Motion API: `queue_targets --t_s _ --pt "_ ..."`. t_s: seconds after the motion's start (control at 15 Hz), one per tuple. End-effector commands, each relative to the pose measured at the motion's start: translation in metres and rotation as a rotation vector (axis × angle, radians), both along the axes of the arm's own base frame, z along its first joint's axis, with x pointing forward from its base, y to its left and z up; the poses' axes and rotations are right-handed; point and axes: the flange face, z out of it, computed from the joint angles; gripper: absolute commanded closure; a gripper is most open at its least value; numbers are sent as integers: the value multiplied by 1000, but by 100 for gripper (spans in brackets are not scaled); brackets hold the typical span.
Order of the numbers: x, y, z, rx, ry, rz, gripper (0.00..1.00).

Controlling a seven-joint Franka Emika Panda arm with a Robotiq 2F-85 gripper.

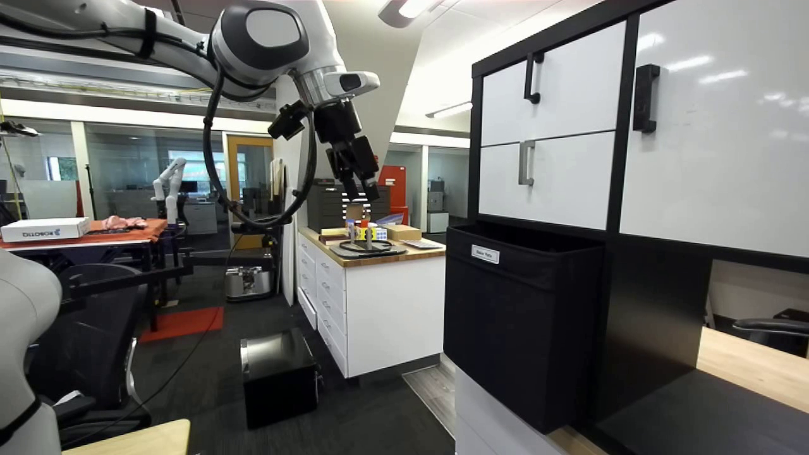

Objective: Open the bottom drawer of the cabinet

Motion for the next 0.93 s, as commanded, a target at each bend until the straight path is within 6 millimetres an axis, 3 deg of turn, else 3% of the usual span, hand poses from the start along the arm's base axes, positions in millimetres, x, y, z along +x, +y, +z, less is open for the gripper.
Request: queue_targets --t_s 0.0,0.87 --pt "9 5 6 -35 -93 -45 0" --pt "79 -20 5 -127 -243 -74 0"
